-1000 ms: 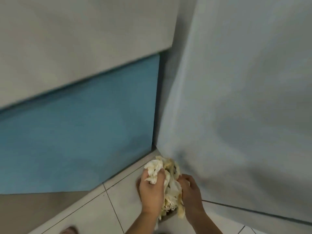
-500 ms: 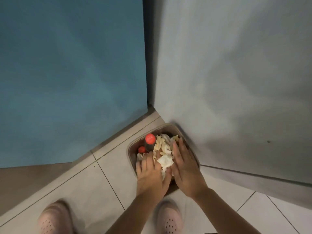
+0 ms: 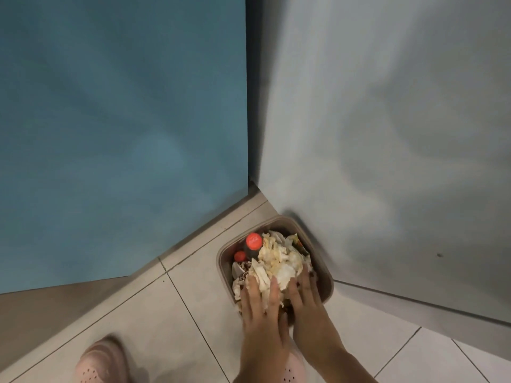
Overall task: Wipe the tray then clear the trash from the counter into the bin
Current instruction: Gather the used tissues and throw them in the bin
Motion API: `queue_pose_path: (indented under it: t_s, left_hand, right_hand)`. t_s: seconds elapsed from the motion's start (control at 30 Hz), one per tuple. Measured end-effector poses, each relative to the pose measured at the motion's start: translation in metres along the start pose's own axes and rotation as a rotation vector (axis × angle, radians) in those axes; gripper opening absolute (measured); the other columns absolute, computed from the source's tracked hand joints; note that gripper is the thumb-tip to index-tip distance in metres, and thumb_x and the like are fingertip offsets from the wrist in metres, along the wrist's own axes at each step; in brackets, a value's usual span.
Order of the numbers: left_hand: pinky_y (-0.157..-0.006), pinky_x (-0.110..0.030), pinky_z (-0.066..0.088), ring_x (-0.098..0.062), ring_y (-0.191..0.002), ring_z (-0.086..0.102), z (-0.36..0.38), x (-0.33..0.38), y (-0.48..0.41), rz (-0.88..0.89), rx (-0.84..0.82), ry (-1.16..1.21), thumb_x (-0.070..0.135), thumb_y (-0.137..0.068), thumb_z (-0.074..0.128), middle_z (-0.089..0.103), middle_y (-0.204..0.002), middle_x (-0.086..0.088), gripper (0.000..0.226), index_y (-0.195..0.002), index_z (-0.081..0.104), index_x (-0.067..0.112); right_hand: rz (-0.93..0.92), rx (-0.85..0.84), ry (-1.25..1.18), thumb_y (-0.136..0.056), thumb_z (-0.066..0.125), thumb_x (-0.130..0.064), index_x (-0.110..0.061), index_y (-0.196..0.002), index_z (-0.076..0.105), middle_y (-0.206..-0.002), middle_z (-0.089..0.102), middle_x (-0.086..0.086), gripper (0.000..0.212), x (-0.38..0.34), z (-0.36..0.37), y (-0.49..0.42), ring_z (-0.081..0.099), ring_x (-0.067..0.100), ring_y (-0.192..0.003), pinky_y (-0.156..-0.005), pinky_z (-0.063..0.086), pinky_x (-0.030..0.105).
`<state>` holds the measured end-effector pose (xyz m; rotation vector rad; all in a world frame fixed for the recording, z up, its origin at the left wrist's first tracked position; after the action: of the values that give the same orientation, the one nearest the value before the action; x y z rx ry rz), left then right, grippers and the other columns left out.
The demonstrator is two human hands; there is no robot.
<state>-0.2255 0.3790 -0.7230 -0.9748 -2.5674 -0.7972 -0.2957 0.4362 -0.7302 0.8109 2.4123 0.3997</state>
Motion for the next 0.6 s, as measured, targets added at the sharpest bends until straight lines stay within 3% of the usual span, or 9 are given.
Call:
queue_pose_path:
  t_s: [0.07, 0.1, 0.13, 0.17, 0.2, 0.27, 0.43, 0.6]
  left_hand:
    - [-0.103, -0.054, 0.032, -0.046, -0.134, 0.031, 0.034, -0.007, -0.012, 0.018, -0.194, -0.161, 0.033, -0.086, 0.046, 0.021, -0.151, -0.018, 0.06, -0.142, 0.035, 0.016]
    - [-0.112, -0.057, 0.019, -0.048, -0.139, 0.016, 0.049, -0.008, -0.015, 0.058, -0.298, -0.23, 0.03, -0.091, 0.043, 0.008, -0.155, -0.017, 0.062, -0.147, 0.025, 0.014]
    - [-0.115, -0.054, 0.006, -0.047, -0.142, 0.002, 0.062, -0.011, -0.018, 0.078, -0.384, -0.263, 0.029, -0.095, 0.038, 0.001, -0.157, -0.015, 0.062, -0.151, 0.014, 0.013]
    - [-0.116, -0.051, 0.0, -0.044, -0.142, -0.006, 0.067, -0.014, -0.023, 0.071, -0.434, -0.272, 0.03, -0.097, 0.036, 0.0, -0.158, -0.016, 0.063, -0.151, 0.009, 0.013]
    - [-0.116, -0.049, 0.0, -0.041, -0.143, -0.008, 0.066, -0.017, -0.03, 0.053, -0.464, -0.277, 0.033, -0.098, 0.037, 0.0, -0.158, -0.016, 0.064, -0.152, 0.008, 0.013]
    - [-0.117, -0.048, 0.001, -0.039, -0.143, -0.009, 0.059, -0.016, -0.042, 0.054, -0.508, -0.32, 0.036, -0.098, 0.038, -0.002, -0.157, -0.017, 0.067, -0.151, 0.005, 0.013]
    - [-0.117, -0.049, 0.001, -0.035, -0.144, -0.007, 0.062, -0.018, -0.066, 0.134, -0.59, -0.464, 0.038, -0.099, 0.035, -0.001, -0.157, -0.015, 0.068, -0.152, -0.002, 0.015]
    - [-0.114, -0.048, 0.021, -0.036, -0.14, 0.018, 0.044, -0.008, -0.067, 0.178, -0.558, -0.549, 0.026, -0.095, 0.046, 0.02, -0.151, -0.018, 0.066, -0.148, 0.012, 0.008]
  right_hand:
    - [0.011, -0.079, 0.213, -0.068, 0.073, -0.029, -0.015, -0.121, 0.063, -0.124, 0.062, 0.015, 0.056, -0.005, 0.007, -0.014, 0.055, 0.037, -0.118, -0.089, 0.05, 0.038]
    - [0.018, -0.154, 0.323, -0.064, 0.078, -0.033, -0.013, -0.114, 0.068, -0.115, 0.067, 0.014, 0.054, -0.006, 0.011, -0.02, 0.06, 0.035, -0.112, -0.088, 0.052, 0.039]
    - [-0.002, -0.261, 0.367, -0.071, 0.076, -0.03, -0.009, -0.123, 0.062, -0.123, 0.061, 0.019, 0.058, -0.008, 0.018, -0.025, 0.053, 0.04, -0.119, -0.097, 0.047, 0.045]
    - [-0.049, -0.298, 0.433, -0.086, 0.063, -0.026, -0.005, -0.139, 0.043, -0.139, 0.045, 0.025, 0.061, -0.01, 0.023, -0.029, 0.036, 0.045, -0.132, -0.109, 0.033, 0.051]
    - [-0.107, -0.353, 0.531, -0.097, 0.045, -0.023, -0.003, -0.148, 0.021, -0.149, 0.026, 0.027, 0.06, -0.009, 0.031, -0.031, 0.017, 0.046, -0.14, -0.115, 0.016, 0.053]
    - [-0.09, -0.44, 0.537, -0.102, 0.028, -0.021, -0.004, -0.15, 0.001, -0.155, 0.01, 0.023, 0.057, -0.006, 0.027, -0.041, 0.004, 0.04, -0.143, -0.118, 0.002, 0.05]
    - [0.047, -0.394, 0.279, -0.1, 0.035, -0.02, -0.013, -0.151, -0.002, -0.158, 0.007, 0.011, 0.063, 0.001, 0.014, -0.059, 0.005, 0.027, -0.146, -0.119, 0.011, 0.043]
    - [0.087, -0.374, 0.129, -0.098, 0.038, -0.013, -0.02, -0.15, 0.017, -0.155, 0.023, 0.004, 0.057, 0.015, 0.009, -0.058, 0.027, 0.021, -0.14, -0.115, 0.025, 0.033]
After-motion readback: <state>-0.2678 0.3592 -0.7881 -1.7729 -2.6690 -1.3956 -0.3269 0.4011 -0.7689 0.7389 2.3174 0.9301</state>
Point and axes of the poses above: each hand's wrist, its own y-axis away from the middle knuckle, its own z-axis out of the palm, x = y × z, the point moved 10 cm from there along -y, towards the middle knuckle
